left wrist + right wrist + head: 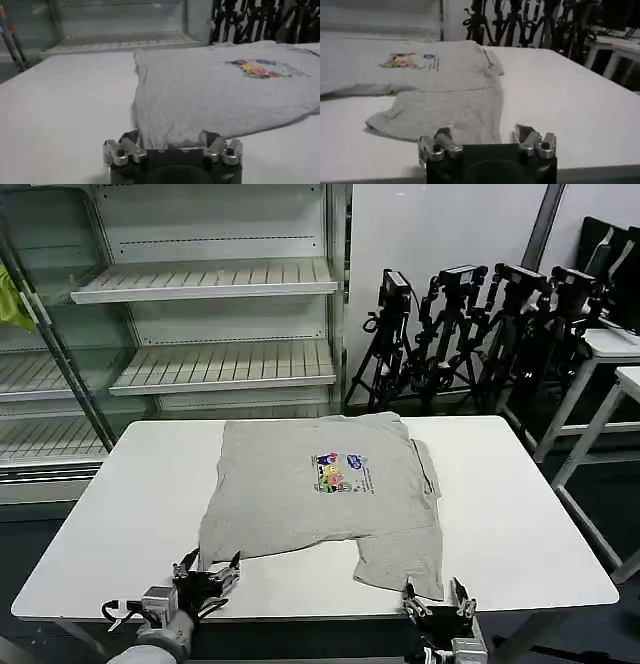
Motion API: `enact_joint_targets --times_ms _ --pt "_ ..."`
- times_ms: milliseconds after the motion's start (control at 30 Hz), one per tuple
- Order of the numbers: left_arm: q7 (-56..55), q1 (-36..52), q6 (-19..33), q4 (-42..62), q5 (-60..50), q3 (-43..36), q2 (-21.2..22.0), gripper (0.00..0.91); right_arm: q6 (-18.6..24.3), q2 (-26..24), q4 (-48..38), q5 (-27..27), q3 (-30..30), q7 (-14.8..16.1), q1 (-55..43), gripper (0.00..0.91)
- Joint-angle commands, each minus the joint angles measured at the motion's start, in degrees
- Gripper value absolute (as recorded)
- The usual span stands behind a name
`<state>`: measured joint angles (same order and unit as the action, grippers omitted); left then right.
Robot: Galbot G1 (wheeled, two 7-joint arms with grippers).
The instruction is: Fold and organize the clothes.
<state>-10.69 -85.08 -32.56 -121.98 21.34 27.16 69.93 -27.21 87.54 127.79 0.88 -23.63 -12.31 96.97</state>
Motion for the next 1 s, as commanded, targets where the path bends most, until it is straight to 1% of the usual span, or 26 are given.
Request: enact_joint_targets --times_ms 33,67,367,533,633,800,900,1000 --pt "-0.9 1.2 -0.4 1.4 2.1 -0.6 -0.1 0.050 -2.1 0.0 -1.1 5.7 -0.1 -0.5 -0.3 0.060" --pt "-0.8 1.1 -0.4 1.3 2.3 -0.5 -0.2 0.050 -2.1 -0.1 -1.1 5.9 -0.2 -0.6 -0.3 0.000" --pt "-0.5 -0.5 -0.4 -0.3 2.4 -0.1 -0.1 0.050 -1.7 -0.3 -0.4 6.1 0.1 -0.8 -0.1 0.000" --pt "-0.3 -2.4 -0.3 -2.5 2.7 0.5 0.1 0.050 -0.4 -0.5 1.3 6.2 0.6 -0.7 1.4 0.000" --pt "-0.1 -4.4 -0.2 -5.3 2.8 1.4 0.2 0.050 0.5 -0.7 3.2 6.1 1.0 -0.8 3.0 0.000" --pt "-0.1 -8.7 -0.1 -11.1 3.6 3.9 0.3 0.050 2.6 -2.8 10.1 5.8 0.9 -0.6 10.2 0.000" --pt "-0.1 -10.6 -0.1 -12.9 4.0 5.2 0.6 0.050 3.1 -4.1 13.0 5.5 0.5 -0.5 13.2 0.000" --pt "-0.1 -11.7 -0.2 -13.5 4.3 6.6 0.4 0.050 2.9 -5.4 14.3 5.8 -0.6 -0.5 14.3 0.000"
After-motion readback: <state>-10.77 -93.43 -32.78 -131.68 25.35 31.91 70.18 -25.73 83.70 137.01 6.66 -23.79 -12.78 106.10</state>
